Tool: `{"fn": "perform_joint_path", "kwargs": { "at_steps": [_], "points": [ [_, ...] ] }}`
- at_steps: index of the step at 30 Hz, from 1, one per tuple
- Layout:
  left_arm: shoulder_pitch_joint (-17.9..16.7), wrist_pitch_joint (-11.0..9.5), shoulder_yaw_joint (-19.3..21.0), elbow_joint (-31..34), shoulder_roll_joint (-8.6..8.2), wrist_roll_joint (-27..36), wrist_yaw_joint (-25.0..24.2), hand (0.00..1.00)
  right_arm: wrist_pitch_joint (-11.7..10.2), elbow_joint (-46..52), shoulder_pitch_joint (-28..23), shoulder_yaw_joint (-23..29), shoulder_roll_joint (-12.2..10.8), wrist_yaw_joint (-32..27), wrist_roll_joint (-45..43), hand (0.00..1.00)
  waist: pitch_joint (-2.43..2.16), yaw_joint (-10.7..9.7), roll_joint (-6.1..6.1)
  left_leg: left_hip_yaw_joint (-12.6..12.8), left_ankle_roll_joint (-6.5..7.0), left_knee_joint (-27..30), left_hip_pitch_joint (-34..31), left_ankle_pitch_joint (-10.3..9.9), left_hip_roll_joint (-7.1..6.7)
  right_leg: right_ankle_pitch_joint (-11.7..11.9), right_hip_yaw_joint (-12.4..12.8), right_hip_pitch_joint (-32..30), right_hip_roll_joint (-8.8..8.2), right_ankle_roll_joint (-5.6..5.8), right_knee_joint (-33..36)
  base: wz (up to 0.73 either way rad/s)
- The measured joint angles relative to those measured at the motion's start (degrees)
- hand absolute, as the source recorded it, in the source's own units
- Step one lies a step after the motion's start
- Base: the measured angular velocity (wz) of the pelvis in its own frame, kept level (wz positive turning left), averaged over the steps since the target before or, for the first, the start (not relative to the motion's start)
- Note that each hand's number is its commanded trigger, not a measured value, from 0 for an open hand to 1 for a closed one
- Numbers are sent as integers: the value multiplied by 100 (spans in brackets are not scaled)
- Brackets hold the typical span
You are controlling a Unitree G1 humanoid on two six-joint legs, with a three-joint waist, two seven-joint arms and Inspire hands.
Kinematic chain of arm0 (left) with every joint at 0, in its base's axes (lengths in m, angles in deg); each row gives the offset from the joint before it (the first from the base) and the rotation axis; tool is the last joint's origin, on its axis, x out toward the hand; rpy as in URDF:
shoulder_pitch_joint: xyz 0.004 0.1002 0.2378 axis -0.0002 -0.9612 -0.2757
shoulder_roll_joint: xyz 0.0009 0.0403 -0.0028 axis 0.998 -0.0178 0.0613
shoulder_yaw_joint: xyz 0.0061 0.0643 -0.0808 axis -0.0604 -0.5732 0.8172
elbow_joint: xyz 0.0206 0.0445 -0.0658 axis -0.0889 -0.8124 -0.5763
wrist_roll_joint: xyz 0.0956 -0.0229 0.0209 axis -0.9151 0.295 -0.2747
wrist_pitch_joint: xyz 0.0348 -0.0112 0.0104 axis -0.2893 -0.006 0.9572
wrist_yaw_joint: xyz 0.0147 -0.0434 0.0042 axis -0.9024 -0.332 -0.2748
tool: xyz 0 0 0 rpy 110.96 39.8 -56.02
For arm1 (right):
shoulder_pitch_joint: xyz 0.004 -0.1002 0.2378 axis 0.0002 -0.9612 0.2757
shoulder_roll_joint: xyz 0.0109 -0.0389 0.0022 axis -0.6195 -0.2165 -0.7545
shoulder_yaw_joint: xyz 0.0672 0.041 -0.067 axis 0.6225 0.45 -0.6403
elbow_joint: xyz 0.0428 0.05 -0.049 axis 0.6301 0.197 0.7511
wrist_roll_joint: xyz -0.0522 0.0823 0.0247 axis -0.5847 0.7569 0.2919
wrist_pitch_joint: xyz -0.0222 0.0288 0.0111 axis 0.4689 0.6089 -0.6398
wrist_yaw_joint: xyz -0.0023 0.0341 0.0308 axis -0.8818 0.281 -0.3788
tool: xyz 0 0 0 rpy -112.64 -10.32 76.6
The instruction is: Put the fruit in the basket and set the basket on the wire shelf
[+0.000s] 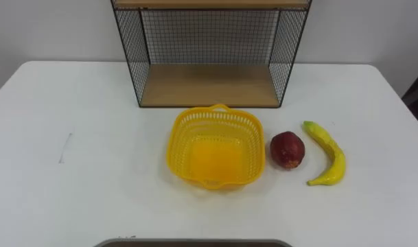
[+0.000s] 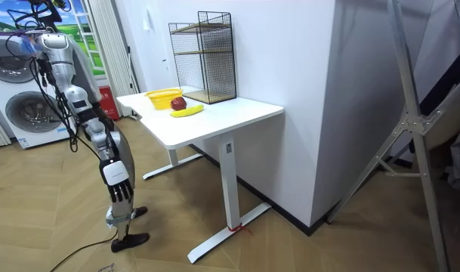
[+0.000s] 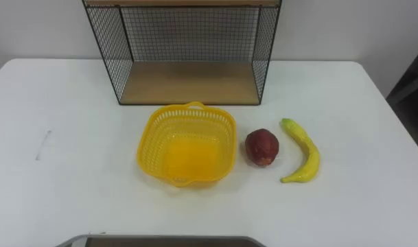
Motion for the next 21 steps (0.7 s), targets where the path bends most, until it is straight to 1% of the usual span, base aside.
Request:
{"fn": "perform_joint_path", "kwargs": {
  "at_steps": [9,13,17,21],
  "points": [
    [-2,4,-7,0,-1,6,-11,0,-3,0,6,-103,-1,91,-25,0,-2,-6,-5,-4,-1,-1,10,-1,-3,-1,-15,37,0,1,-35,0],
    [-1,4,-12,-5,-8,3,-46,0,-3,-5,87,-99,7,126,18,0,-3,-9,-5,10,-1,-1,24,-2,-1,0,14,32,0,2,-28,-3],
    [33,1,-24,-182,-9,4,-72,0,-35,-4,159,-92,6,124,39,0,-3,-6,2,34,-1,-6,77,-2,4,0,31,71,0,2,-29,-2],
    [45,10,-24,-228,-5,7,-127,0,-57,-19,198,-45,-8,33,726,0,-1,-34,6,37,-1,-57,105,-2,2,0,33,89,-2,3,-35,-1]
  ]
}}
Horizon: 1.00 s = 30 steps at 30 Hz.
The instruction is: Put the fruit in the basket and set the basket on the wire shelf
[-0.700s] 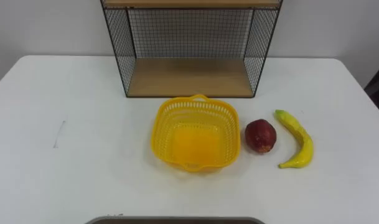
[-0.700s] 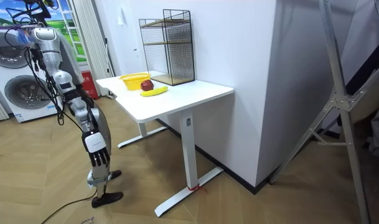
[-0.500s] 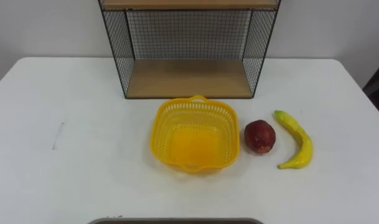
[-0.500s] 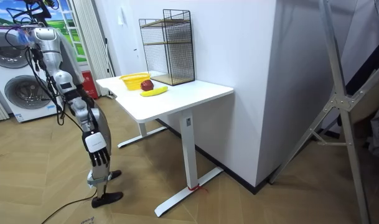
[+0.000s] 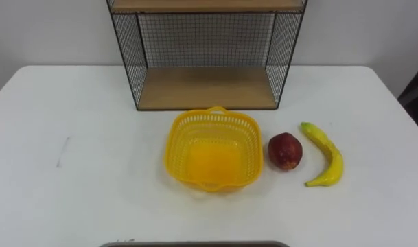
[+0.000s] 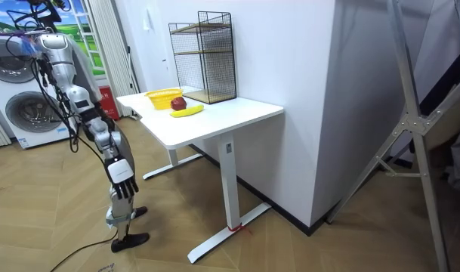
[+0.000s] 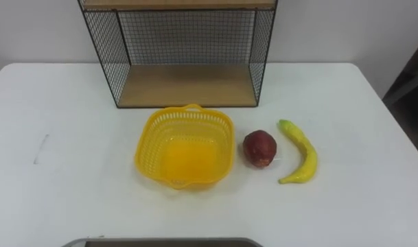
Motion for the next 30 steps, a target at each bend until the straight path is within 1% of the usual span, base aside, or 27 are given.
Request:
{"fn": "perform_joint_path", "kwargs": {
  "at_steps": [2,5,7,8,10,13,14,16,17,19,20,21,22,23,24,25,26,28,29,30],
  "points": [
    [1,-3,19,3,-2,-3,-4,0,-3,-56,2,25,-12,-57,353,0,-1,-14,2,-5,0,-4,4,0,-3,-2,-6,12,-2,3,-6,2],
    [-18,-3,121,19,-12,-4,-8,0,13,-78,-124,236,-23,-189,1083,0,-2,-53,-8,0,0,-15,42,0,-7,-4,-10,62,-4,6,-7,1],
    [-98,-4,200,22,-24,-8,-7,0,19,-52,-209,630,-46,-338,1964,0,-3,-125,-10,36,0,-52,80,0,2,-5,39,67,6,6,-22,-10],
    [-108,-3,225,22,-25,-7,-7,0,4,-40,-231,735,-55,-358,2247,0,-2,-154,-12,38,-1,-61,89,0,2,-6,48,68,6,7,-39,-5],
    [-124,-9,340,22,-26,-4,-7,0,-31,-39,-249,1120,-83,-418,3505,0,-6,-276,-22,37,-1,-89,94,1,1,3,42,83,12,6,-93,0],
    [-154,-39,444,24,-22,8,-7,0,-151,-49,-273,1370,-100,-440,4519,0,-6,-371,-22,47,0,-84,91,0,-3,4,58,76,10,8,-102,0],
    [-155,-46,449,26,-19,22,-6,0,-179,-47,-272,1376,-101,-462,4696,0,-7,-387,-23,50,0,-82,91,0,-2,4,60,73,10,8,-103,0],
    [-187,-94,495,27,-21,64,-6,0,-228,-47,-314,1583,-102,-556,5489,0,-10,-452,-27,57,0,-51,101,0,-5,4,37,82,8,8,-103,0],
    [-192,-108,502,36,-19,68,-3,0,-231,-41,-324,1657,-102,-585,5657,0,-10,-469,-27,57,0,-31,88,-1,-5,5,34,82,7,8,-102,0],
    [-280,-148,569,161,-19,65,51,0,-235,5,-266,2120,-102,-814,6249,0,-15,-556,-35,64,0,-27,85,-1,-5,4,51,68,7,9,-104,0],
    [-294,-159,620,167,-20,66,66,0,-236,9,-252,2271,-102,-890,6358,0,-15,-575,-36,74,0,-28,86,-1,-3,2,69,65,8,9,-105,-7],
    [-343,-167,685,206,-11,66,96,0,-253,43,-237,2554,-97,-1056,6575,0,-17,-611,-38,97,-1,-26,87,-2,2,2,70,64,9,9,-106,-8],
    [-389,-182,804,257,-10,68,129,0,-265,152,-242,2784,-92,-1241,6730,0,-28,-631,-55,113,2,-18,81,-8,7,2,98,54,9,9,-99,-8],
    [-394,-189,864,257,-10,65,147,0,-280,226,-240,2906,-91,-1350,6737,0,-32,-643,-59,127,3,-16,75,-11,10,2,119,43,10,9,-96,-8],
    [-400,-201,991,257,-14,65,189,0,-342,367,-217,3167,-80,-1569,6789,0,-36,-662,-58,145,9,-16,57,-15,10,2,143,11,9,11,-86,-7],
    [-407,-209,1100,276,-10,62,233,0,-440,516,-210,3364,-63,-1775,6953,0,-50,-698,-74,156,12,-17,22,-16,9,9,156,-32,9,21,-80,-5],
    [-414,-209,1148,319,-9,59,261,0,-469,620,-216,3422,-56,-1883,6985,0,-52,-713,-82,158,13,-20,13,-16,8,15,158,-40,9,25,-81,0],
    [-503,-233,1263,470,18,58,313,0,-576,1070,-198,3660,-20,-2339,6973,0,-78,-756,-126,173,26,-29,14,-23,1,21,175,-36,3,33,-82,-2],
    [-503,-236,1291,487,20,58,336,0,-581,1221,-201,3724,-4,-2489,6955,0,-79,-756,-128,176,28,-33,14,-24,-1,23,180,-36,2,37,-79,-5],
    [-514,-241,1289,492,20,58,383,0,-613,1575,-203,3771,46,-2798,6927,0,-76,-737,-127,191,32,-41,12,-26,-3,30,192,-47,-1,46,-77,-6]
  ]
}}
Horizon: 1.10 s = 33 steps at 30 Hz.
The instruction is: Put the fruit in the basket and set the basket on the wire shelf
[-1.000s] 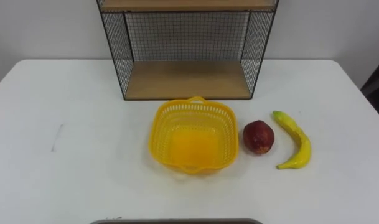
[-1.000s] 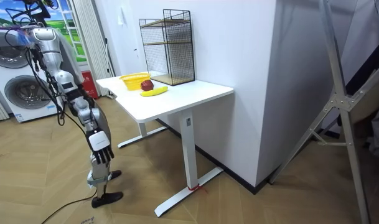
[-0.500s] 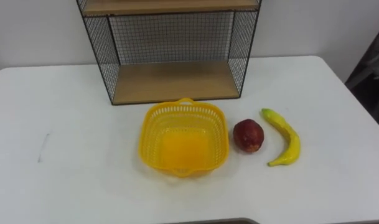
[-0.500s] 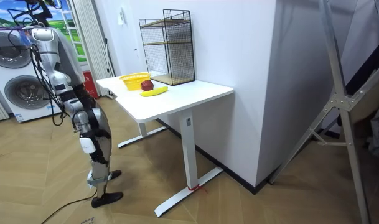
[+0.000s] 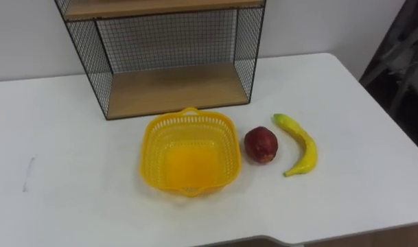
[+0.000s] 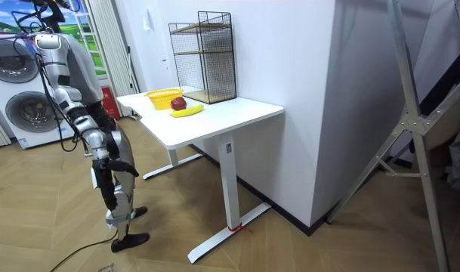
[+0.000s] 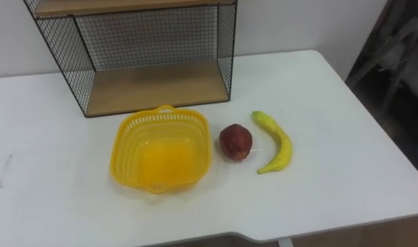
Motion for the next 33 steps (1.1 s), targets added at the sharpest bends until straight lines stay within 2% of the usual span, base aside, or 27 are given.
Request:
{"fn": "perform_joint_path", "kwargs": {
  "at_steps": [5,7,13,17,20,23,26,28,33],
  "points": [
    [-28,-50,-9,123,5,-6,73,0,-344,1608,115,16,176,-1000,-828,0,9,-3,-16,15,3,-56,25,1,-2,3,21,-12,0,4,0,-2],
    [-61,-183,-21,224,6,-16,73,0,-515,2187,226,-9,294,-1350,-1381,0,11,46,-43,15,2,-43,-77,2,4,4,18,-116,6,4,21,0],
    [-81,-228,-30,215,27,-32,73,0,-733,3662,315,-20,321,-2069,-2972,0,37,145,-79,24,1,-7,-148,3,-3,5,28,-204,5,2,60,0],
    [-117,-242,-104,245,30,-27,68,0,-762,4258,385,-114,375,-2122,-3924,0,43,175,-78,25,1,-54,-150,3,-2,5,24,-231,6,2,28,0],
    [-100,-277,-253,245,84,-26,52,0,-892,4741,384,-424,489,-2018,-4304,0,46,197,-77,26,1,-55,-159,3,-3,5,16,-242,1,2,39,0],
    [-3,-426,-316,180,90,-38,18,0,-1002,5008,418,-677,531,-1719,-4594,0,50,282,-78,43,1,-58,-149,3,-3,5,57,-245,2,2,62,-3],
    [32,-500,-351,170,93,-33,-55,0,-1008,5156,445,-758,544,-1221,-4771,0,54,353,-74,48,2,-66,-147,3,-1,6,49,-220,-1,2,73,0],
    [45,-500,-352,180,94,-47,-111,0,-1008,5259,455,-1037,718,-769,-4768,0,64,389,-64,80,1,-79,-155,3,15,9,58,-256,-1,-4,90,-5],
    [98,-507,-350,179,111,-66,-152,0,-1007,5463,460,-1359,939,209,-4771,0,65,488,-82,88,1,-106,-140,3,18,12,61,-238,-1,-8,99,0]
  ]
}}
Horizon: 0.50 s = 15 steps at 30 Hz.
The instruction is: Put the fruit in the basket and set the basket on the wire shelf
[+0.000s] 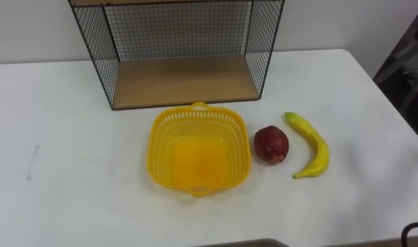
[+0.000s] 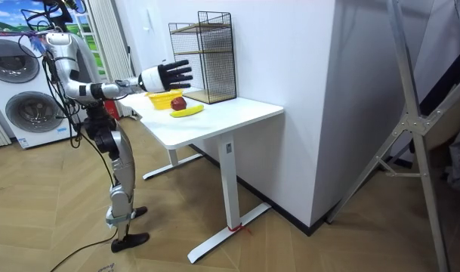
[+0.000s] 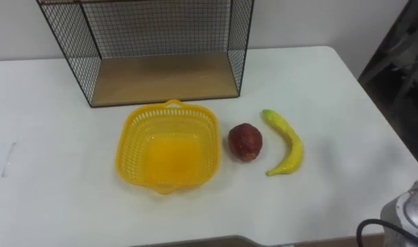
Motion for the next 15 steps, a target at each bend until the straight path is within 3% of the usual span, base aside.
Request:
{"fn": "perform_joint_path", "kwargs": {
  "at_steps": [7,15],
  "points": [
    [25,-19,-126,-59,100,-6,-45,0,6,15,95,-598,25,1152,-207,0,35,53,-61,-46,0,52,5,0,2,15,-80,74,0,-8,-13,4],
    [60,15,-264,-100,124,-118,-254,0,109,-90,106,-984,59,2326,-786,0,8,143,-61,-106,0,96,-46,0,-8,18,-137,74,-6,-8,-17,4]
  ]
}}
